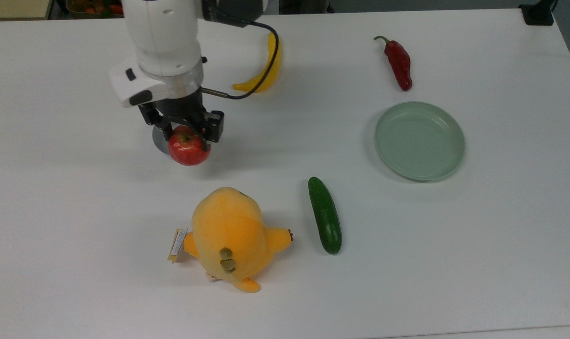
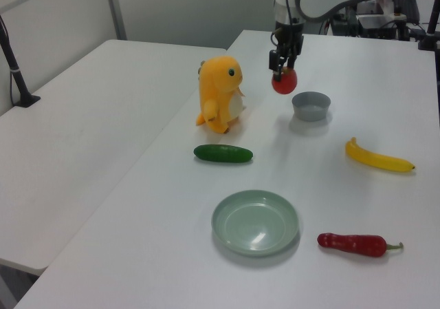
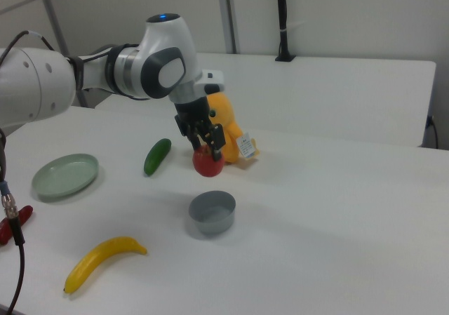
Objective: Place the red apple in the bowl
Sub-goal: 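Lift the red apple and carry it over the grey bowl, then lower the apple into the grey bowl and open the gripper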
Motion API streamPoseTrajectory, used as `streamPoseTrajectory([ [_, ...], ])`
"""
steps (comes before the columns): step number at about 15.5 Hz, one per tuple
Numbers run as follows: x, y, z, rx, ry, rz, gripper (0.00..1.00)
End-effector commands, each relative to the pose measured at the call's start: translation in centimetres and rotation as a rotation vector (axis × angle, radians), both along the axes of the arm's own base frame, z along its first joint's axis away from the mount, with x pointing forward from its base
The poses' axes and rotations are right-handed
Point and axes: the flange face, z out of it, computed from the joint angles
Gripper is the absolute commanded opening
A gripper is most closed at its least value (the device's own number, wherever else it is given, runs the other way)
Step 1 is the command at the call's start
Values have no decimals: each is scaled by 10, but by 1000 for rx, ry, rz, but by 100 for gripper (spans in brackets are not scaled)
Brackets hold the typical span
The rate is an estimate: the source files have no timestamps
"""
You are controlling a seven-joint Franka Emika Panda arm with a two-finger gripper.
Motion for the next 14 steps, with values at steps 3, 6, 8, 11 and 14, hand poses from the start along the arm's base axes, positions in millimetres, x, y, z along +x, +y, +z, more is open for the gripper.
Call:
streamPoseTrajectory([
  [3, -23, -24, -15, -6, 176, 113, 18],
  [6, -24, -21, -26, -7, 198, 122, 19],
  [8, -22, -22, -37, -8, 208, 121, 19],
  [11, -18, -24, -51, -33, 188, 131, 29],
  [14, -20, -24, -49, -34, 167, 135, 66],
])
